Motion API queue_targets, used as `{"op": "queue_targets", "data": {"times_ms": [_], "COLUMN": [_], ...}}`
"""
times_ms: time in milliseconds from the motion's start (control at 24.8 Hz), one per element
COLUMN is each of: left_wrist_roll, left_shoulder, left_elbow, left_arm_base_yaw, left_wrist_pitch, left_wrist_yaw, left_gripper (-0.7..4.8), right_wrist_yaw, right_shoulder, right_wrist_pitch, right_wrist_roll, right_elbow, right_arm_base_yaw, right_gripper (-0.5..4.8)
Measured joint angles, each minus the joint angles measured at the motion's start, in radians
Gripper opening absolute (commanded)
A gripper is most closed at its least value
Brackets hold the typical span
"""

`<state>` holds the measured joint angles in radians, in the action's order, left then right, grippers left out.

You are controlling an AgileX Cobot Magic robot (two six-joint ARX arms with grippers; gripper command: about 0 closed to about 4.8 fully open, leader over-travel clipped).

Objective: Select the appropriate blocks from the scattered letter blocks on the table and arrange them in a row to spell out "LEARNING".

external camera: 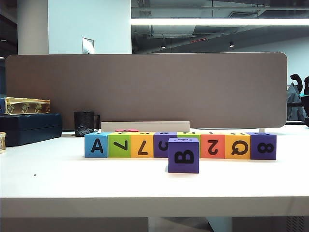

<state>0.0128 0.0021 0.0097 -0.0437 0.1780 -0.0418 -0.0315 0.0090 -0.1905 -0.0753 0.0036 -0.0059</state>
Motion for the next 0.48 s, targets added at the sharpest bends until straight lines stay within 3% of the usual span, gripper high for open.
{"op": "queue_targets", "data": {"times_ms": [483], "left_wrist_roll": [0.0], "left_shoulder": [0.0], "left_elbow": [0.0], "left_arm_base_yaw": [0.0], "left_wrist_pitch": [0.0], "left_wrist_yaw": [0.0], "left_gripper": [-0.05], "right_wrist_yaw": [0.009], "right_shoulder": [0.0], "right_wrist_pitch": [-0.001], "right_wrist_roll": [-0.007], "right_elbow": [0.0], "right_arm_base_yaw": [0.02], "right_gripper": [-0.01]}}
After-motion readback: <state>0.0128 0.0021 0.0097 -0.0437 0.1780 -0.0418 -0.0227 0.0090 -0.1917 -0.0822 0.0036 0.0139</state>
